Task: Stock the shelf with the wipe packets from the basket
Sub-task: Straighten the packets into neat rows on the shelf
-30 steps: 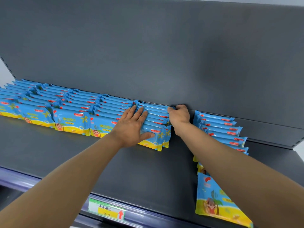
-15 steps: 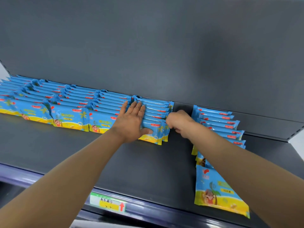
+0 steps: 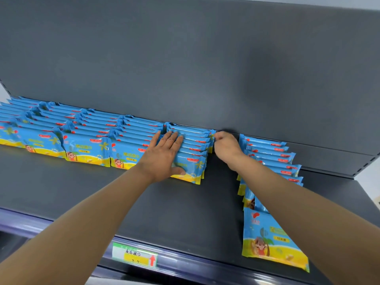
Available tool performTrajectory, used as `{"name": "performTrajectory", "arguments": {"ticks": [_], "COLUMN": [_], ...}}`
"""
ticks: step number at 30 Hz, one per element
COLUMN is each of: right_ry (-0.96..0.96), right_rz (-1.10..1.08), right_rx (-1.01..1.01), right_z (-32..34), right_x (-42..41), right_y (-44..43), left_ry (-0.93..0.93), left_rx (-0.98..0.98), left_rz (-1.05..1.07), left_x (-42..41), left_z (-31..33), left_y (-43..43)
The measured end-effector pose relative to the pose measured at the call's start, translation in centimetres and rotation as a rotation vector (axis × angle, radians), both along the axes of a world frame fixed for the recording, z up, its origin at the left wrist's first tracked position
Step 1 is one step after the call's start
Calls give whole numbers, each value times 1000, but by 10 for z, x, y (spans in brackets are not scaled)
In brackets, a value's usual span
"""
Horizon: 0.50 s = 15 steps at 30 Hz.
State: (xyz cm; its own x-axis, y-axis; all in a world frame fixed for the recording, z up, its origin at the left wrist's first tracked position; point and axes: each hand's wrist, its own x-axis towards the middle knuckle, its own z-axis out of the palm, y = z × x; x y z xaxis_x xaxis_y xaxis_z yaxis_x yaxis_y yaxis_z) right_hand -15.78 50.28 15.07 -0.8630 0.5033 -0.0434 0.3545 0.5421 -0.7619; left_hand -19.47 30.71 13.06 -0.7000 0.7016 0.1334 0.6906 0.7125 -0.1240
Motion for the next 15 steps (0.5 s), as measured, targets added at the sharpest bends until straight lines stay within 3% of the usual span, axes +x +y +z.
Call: {"name": "performTrajectory", "arguments": {"ticks": [3, 8, 15], "right_ry": [6, -12, 102], "right_rz": [74, 91, -130], "right_rx": [-199, -344, -272], "right_z": [-2, -9, -11], "right_x": [-8, -13, -5], "right_y": [0, -1, 3], "left_ry": [-2, -16, -14], "left_rx": [-1, -16, 17], "left_rz": [0, -2, -23], "left_x": [-1, -3, -1], "left_z": [0, 0, -2], "left_y": [-1, 0, -2]}}
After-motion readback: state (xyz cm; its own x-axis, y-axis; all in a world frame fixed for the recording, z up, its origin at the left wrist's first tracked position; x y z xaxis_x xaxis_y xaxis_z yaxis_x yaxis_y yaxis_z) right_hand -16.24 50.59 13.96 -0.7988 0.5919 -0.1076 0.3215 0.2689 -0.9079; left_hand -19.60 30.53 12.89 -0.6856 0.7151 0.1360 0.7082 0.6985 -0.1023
